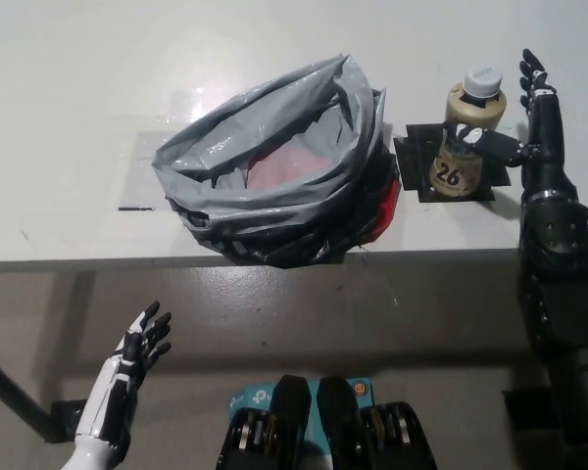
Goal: Use the right hand to pick up a bottle of protein shake and place it into a plastic bag on the left side
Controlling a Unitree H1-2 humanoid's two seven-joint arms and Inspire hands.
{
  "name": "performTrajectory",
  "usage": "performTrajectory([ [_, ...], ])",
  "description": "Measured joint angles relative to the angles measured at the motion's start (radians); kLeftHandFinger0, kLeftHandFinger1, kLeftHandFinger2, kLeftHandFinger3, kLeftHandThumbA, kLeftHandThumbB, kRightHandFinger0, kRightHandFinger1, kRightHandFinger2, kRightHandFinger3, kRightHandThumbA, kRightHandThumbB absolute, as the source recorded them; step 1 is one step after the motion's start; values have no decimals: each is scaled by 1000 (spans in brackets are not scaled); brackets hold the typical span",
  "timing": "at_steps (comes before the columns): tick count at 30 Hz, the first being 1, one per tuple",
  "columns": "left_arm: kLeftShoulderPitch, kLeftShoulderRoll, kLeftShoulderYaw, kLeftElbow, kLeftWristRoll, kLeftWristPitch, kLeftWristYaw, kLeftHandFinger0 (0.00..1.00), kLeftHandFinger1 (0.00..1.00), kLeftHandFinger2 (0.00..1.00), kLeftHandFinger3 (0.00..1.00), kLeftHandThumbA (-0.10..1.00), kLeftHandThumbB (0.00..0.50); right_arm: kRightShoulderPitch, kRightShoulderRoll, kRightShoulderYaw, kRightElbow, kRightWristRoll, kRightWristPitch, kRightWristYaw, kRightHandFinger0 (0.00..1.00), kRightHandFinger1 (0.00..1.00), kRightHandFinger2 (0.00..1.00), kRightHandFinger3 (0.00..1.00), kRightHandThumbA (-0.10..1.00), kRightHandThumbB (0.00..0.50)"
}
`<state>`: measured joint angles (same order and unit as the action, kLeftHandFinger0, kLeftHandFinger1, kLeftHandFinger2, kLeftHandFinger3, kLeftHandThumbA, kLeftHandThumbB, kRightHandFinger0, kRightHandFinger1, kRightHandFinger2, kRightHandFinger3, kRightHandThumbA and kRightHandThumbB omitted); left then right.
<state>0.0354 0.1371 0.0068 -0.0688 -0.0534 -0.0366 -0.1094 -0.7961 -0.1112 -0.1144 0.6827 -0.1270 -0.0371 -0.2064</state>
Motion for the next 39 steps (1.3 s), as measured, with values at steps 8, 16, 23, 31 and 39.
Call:
performTrajectory([
  [8, -15, 0, -1, 0, -1, 0, -3, 1000, 1000, 1000, 1000, 1000, 102, -65, 10, -20, 131, 38, -22, 1, 1000, 1000, 1000, 1000, 930, 489],
  [16, -2, 0, -2, 0, -1, 0, -11, 1000, 1000, 1000, 1000, 1000, 114, -71, 44, -28, 281, 94, -71, 35, 365, 376, 448, 627, 148, 197],
  [23, -3, 1, 3, -6, -11, 4, -16, 1000, 1000, 1000, 1000, 1000, 115, -120, 53, -13, 403, 90, -97, -17, 1, 255, 597, 563, -100, 138],
  [31, -8, 6, 6, -6, -11, 4, -16, 1000, 1000, 1000, 1000, 1000, 130, -127, 53, 11, 422, 75, -123, -52, 0, 294, 651, 691, -100, 121],
  [39, -6, 9, 6, -6, -13, 4, -16, 1000, 1000, 1000, 1000, 1000, 105, -84, 52, 32, 256, 50, -124, -90, 35, 380, 777, 818, -100, 106],
])
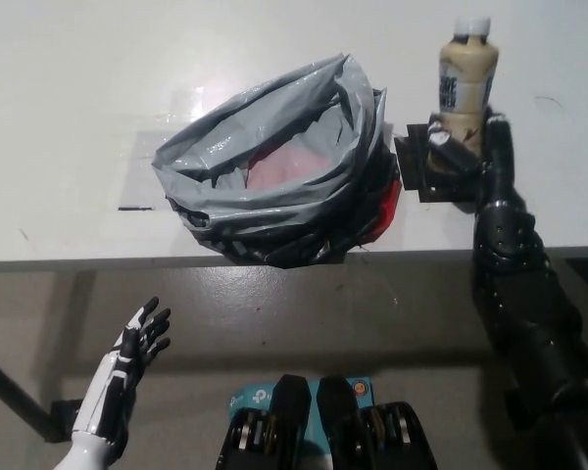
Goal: Use the right hand to pick up a bottle of protein shake and place it into a plastic bag on the left side
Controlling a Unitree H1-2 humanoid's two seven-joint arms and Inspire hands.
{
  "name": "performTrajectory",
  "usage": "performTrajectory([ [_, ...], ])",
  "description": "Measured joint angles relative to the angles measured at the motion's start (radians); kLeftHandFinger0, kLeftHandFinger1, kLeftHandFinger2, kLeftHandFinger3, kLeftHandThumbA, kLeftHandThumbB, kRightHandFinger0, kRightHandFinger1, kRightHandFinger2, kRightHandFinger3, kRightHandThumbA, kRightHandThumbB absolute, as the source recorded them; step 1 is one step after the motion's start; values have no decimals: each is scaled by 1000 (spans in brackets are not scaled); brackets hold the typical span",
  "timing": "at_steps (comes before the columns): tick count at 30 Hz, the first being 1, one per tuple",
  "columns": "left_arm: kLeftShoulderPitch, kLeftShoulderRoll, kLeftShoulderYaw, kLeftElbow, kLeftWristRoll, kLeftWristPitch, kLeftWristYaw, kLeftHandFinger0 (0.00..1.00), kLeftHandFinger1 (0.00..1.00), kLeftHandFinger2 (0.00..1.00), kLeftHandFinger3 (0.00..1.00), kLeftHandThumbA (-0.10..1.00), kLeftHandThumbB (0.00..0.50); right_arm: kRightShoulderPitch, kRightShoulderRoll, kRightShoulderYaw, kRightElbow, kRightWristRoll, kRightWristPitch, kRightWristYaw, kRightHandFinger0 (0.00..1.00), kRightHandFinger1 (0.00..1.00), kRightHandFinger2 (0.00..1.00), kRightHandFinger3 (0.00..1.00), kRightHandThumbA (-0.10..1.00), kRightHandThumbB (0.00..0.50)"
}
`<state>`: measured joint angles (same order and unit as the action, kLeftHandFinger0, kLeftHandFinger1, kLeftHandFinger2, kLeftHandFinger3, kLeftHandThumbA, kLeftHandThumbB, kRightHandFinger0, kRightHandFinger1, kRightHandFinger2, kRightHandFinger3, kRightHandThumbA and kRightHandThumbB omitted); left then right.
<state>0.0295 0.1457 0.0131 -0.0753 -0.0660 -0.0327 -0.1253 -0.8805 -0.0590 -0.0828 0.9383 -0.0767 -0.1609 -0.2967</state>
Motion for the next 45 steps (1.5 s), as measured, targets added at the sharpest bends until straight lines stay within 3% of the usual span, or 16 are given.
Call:
performTrajectory([
  [3, 0, 1, 0, 0, -2, 0, 0, 1000, 1000, 1000, 1000, 1000, 97, 8, -4, 13, -106, -17, 16, -1, 74, 459, 847, 854, -100, 105],
  [4, 0, 1, 0, 0, -2, 0, 0, 1000, 1000, 1000, 1000, 1000, 95, 10, -8, 24, -154, -26, 18, -1, 31, 432, 811, 814, -100, 117],
  [7, -1, 1, -1, 0, -1, 0, 0, 1000, 1000, 1000, 1000, 1000, 90, 10, -16, 61, -254, -50, 31, 5, 0, 413, 798, 814, -100, 140],
  [9, -1, 2, -1, 0, -1, 0, 0, 1000, 1000, 1000, 1000, 1000, 74, 0, -28, 104, -316, -81, 44, 11, 0, 323, 721, 775, -100, 132],
  [13, 4, 4, -2, 0, -1, -1, 0, 1000, 1000, 1000, 1000, 1000, 107, -77, -45, 182, -374, -143, 71, 28, 0, 312, 734, 787, -100, 129],
  [18, 9, 4, -3, 0, -1, -1, 0, 1000, 1000, 1000, 1000, 1000, 92, -224, -50, 316, -316, -237, 73, 52, 0, 304, 705, 816, -100, 143],
  [20, 9, 4, -4, -1, -1, -1, 0, 1000, 1000, 1000, 1000, 1000, 114, -277, -49, 371, -273, -271, 71, 63, 0, 297, 703, 795, -100, 159],
  [22, 9, 4, -4, -2, -1, 0, 0, 1000, 1000, 1000, 1000, 1000, 114, -317, -45, 413, -217, -302, 62, 68, 3, 293, 693, 833, -100, 132],
  [26, 12, 5, -3, -10, -3, 2, 0, 1000, 1000, 1000, 1000, 1000, 112, -386, -34, 519, -80, -375, 25, 70, 0, 152, 697, 847, -100, 147],
  [28, 12, 5, -4, -11, -4, 2, 0, 1000, 1000, 1000, 1000, 1000, 95, -399, -28, 565, -24, -408, 9, 69, 0, 173, 686, 839, -100, 190],
  [32, 12, 7, -4, -11, -2, 2, 0, 1000, 1000, 1000, 1000, 1000, 77, -404, -18, 634, 38, -461, -7, 71, 0, 317, 775, 939, -100, 175],
  [38, 10, 9, -8, -12, 4, 5, 0, 1000, 1000, 1000, 1000, 1000, 81, -403, -20, 699, 33, -530, -14, 71, 0, 471, 793, 983, -100, 181],
  [43, 6, 12, -17, -12, 20, 5, 0, 1000, 1000, 1000, 1000, 1000, 64, -386, -29, 708, -2, -547, -24, 105, 72, 566, 835, 943, -100, 176],
  [45, 1, 16, -18, -11, 26, 5, 0, 1000, 1000, 1000, 1000, 1000, 56, -372, -38, 707, -21, -547, -26, 131, 67, 561, 846, 929, -100, 178],
])
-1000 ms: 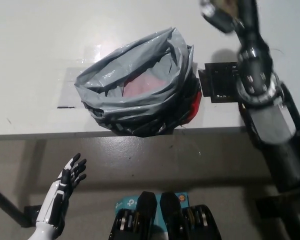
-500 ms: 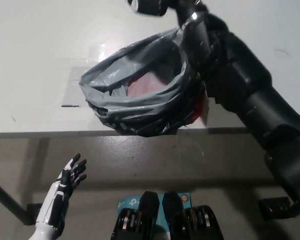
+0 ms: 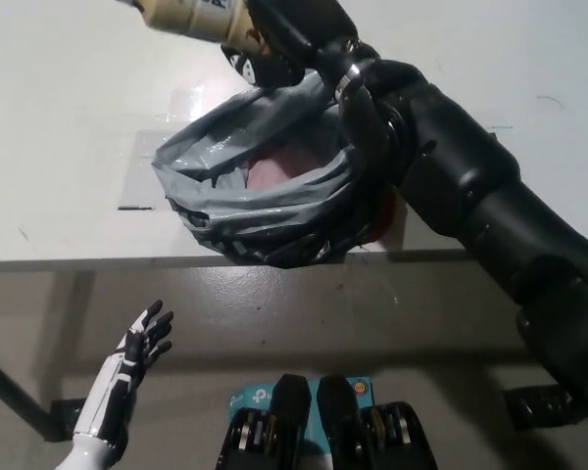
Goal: Use the right hand to pick up a bottle of protein shake and place it into a plastic bag on the left side
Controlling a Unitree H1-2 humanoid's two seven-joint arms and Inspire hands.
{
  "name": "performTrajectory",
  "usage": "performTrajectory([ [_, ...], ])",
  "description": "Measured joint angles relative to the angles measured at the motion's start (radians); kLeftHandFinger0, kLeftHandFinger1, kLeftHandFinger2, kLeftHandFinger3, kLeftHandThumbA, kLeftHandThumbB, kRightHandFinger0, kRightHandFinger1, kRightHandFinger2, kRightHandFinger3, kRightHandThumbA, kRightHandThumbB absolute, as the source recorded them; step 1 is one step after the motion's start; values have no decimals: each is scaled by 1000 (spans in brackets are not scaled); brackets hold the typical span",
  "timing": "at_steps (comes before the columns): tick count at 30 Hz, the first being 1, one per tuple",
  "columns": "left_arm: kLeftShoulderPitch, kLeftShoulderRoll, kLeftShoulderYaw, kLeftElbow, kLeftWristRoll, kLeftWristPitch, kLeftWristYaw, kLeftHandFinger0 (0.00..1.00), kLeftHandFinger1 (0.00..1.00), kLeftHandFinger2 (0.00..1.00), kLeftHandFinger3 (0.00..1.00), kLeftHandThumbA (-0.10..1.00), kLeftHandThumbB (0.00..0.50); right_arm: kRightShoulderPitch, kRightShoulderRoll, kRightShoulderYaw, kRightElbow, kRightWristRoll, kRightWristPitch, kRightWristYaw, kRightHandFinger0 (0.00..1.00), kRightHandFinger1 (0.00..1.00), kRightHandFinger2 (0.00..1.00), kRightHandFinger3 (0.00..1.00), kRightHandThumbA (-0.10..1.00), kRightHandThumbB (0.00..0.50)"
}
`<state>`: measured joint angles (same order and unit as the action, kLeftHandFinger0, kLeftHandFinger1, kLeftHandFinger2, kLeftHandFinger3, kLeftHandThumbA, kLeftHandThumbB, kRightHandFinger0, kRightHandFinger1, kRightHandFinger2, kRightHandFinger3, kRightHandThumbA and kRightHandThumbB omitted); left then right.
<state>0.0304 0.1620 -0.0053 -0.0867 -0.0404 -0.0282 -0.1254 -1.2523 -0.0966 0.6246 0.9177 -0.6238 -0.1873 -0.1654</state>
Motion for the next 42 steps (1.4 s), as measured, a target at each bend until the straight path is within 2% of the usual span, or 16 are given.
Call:
performTrajectory([
  [5, -16, 8, -3, 0, 11, 0, 0, 1000, 1000, 1000, 1000, 1000, 45, 39, -14, 5, -32, -9, -3, 49, 44, 492, 788, 751, -100, 223],
  [6, -20, 8, -3, 0, 13, 0, 0, 1000, 1000, 1000, 1000, 1000, 61, 47, -16, 9, -33, -14, -5, 57, 66, 472, 761, 735, -82, 232],
  [7, -22, 8, -4, 0, 15, 0, 0, 1000, 1000, 1000, 1000, 1000, 65, 50, -16, 10, -33, -17, -6, 63, 127, 475, 743, 757, 19, 236],
  [8, -24, 9, -4, 0, 16, 0, 0, 1000, 1000, 1000, 1000, 1000, 55, 54, -16, 10, -34, -19, -6, 71, 363, 716, 990, 1000, 176, 273],
  [9, -26, 9, -4, 0, 20, 0, 0, 1000, 1000, 1000, 1000, 1000, 54, 59, -16, 10, -39, -20, -5, 94, 735, 1000, 1000, 1000, 352, 338],
  [10, -26, 9, -4, 0, 21, 0, 0, 1000, 1000, 1000, 1000, 1000, 53, 60, -15, 10, -43, -19, 1, 116, 1000, 1000, 1000, 1000, 437, 361],
  [11, -26, 9, -4, 0, 21, 0, 0, 1000, 1000, 1000, 1000, 1000, 52, 61, -14, 10, -45, -17, 7, 136, 1000, 1000, 1000, 1000, 466, 378],
  [13, -26, 9, -3, 1, 21, 1, 0, 1000, 1000, 1000, 1000, 1000, 46, 63, -14, 9, -47, -12, 21, 176, 1000, 1000, 1000, 1000, 660, 497],
  [16, -26, 9, -3, 3, 21, 1, 0, 1000, 1000, 1000, 1000, 1000, 72, 71, -14, 9, -54, -4, 44, 241, 1000, 1000, 1000, 1000, 724, 500],
  [26, -31, 9, -2, 5, 30, 5, 0, 1000, 1000, 1000, 1000, 1000, 65, 76, -22, -36, -169, 47, 131, 454, 1000, 1000, 1000, 1000, 746, 499],
  [27, -35, 11, -2, 6, 31, 5, 0, 1000, 1000, 1000, 1000, 1000, 63, 74, -25, -51, -192, 58, 143, 484, 1000, 1000, 1000, 1000, 814, 499],
  [29, -42, 15, -2, 6, 32, 5, 0, 1000, 1000, 1000, 1000, 1000, 62, 68, -28, -70, -222, 72, 162, 519, 1000, 1000, 1000, 1000, 755, 500],
  [33, -50, 20, 0, 6, 32, 5, 0, 1000, 1000, 1000, 1000, 1000, 10, 47, -40, -134, -294, 110, 199, 577, 1000, 1000, 1000, 1000, 892, 500],
  [36, -52, 21, 4, 6, 30, 5, 0, 1000, 1000, 1000, 1000, 1000, 0, 32, -53, -192, -371, 143, 219, 602, 1000, 1000, 1000, 1000, 986, 472],
  [37, -54, 21, 5, 6, 30, 6, 0, 1000, 1000, 1000, 1000, 1000, 0, 29, -61, -226, -414, 159, 223, 606, 1000, 1000, 1000, 1000, 1000, 430],
  [42, -58, 20, 9, 10, 30, 10, 0, 1000, 1000, 1000, 1000, 1000, 4, 14, -111, -362, -606, 220, 245, 616, 1000, 1000, 1000, 1000, 951, 446],
])
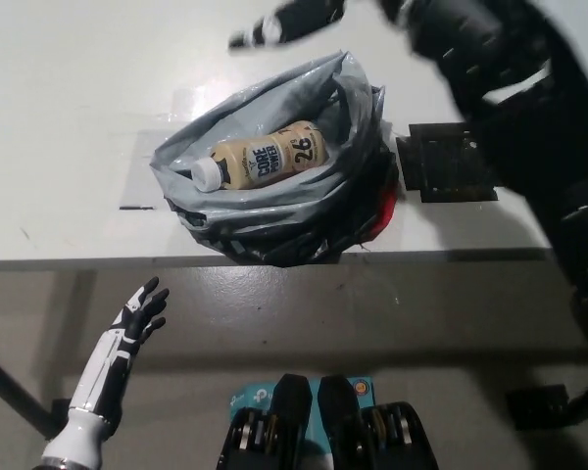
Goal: Use the right hand to pick up a bottle of protein shake and place it into a plastic bag on the left side
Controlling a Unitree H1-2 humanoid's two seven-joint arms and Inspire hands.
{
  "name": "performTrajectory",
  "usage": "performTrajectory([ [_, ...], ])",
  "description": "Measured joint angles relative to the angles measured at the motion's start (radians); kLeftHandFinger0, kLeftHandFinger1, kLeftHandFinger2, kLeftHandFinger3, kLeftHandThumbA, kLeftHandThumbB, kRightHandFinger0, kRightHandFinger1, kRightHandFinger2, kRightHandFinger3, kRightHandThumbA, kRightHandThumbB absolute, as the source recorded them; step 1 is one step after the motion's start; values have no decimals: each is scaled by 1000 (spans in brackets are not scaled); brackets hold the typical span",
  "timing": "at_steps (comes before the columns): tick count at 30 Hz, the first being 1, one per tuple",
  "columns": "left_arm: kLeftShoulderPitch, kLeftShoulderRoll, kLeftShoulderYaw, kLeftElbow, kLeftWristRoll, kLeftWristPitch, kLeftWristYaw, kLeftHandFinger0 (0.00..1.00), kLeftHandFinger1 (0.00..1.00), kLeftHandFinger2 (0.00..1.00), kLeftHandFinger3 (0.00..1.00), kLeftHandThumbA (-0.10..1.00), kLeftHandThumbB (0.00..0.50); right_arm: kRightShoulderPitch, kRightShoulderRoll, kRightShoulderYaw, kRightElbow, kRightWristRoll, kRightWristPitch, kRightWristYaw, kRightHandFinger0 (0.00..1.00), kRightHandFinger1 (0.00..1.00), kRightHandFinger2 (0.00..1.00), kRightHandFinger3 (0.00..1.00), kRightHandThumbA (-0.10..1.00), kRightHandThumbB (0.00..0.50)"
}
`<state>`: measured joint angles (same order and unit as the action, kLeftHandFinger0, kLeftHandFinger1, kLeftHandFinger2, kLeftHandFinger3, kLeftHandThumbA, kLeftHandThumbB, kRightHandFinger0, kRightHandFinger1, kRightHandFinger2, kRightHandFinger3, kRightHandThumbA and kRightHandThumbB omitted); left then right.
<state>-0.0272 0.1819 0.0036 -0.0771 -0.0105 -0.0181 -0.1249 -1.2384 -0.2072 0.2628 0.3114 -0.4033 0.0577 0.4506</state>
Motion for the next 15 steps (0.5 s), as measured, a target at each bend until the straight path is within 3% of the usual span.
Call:
performTrajectory([
  [1, -1, 0, 1, 3, 0, 1, 0, 1000, 1000, 1000, 1000, 1000, 5, 0, -10, -21, -34, 9, 5, 1, 1000, 1000, 1000, 1000, 1000, 489],
  [2, -2, 0, 2, 5, 0, 2, 0, 1000, 1000, 1000, 1000, 1000, 12, 2, -18, -38, -64, 20, 10, 3, 1000, 1000, 1000, 1000, 1000, 442],
  [4, -7, -2, 3, 8, 0, 4, 0, 1000, 1000, 1000, 1000, 1000, 2, 10, -37, -74, -133, 40, 19, 5, 1000, 1000, 1000, 1000, 985, 398],
  [8, -18, -5, 5, 10, 0, 7, 0, 1000, 1000, 1000, 1000, 1000, 18, 66, -75, -131, -278, 76, 36, 7, 1000, 1000, 1000, 1000, 1000, 351],
  [11, -20, -7, 6, 11, 0, 7, 0, 1000, 1000, 1000, 1000, 1000, 42, 154, -91, -172, -391, 102, 50, 7, 1000, 1000, 1000, 1000, 1000, 284],
  [13, -20, -8, 6, 13, 0, 8, 0, 1000, 1000, 1000, 1000, 1000, 65, 260, -99, -203, -482, 122, 57, 6, 1000, 1000, 1000, 1000, 1000, 240],
  [15, -19, -8, 6, 14, 0, 8, 0, 1000, 1000, 1000, 1000, 1000, 74, 360, -98, -230, -553, 137, 59, 4, 1000, 1000, 1000, 1000, 1000, 226],
])
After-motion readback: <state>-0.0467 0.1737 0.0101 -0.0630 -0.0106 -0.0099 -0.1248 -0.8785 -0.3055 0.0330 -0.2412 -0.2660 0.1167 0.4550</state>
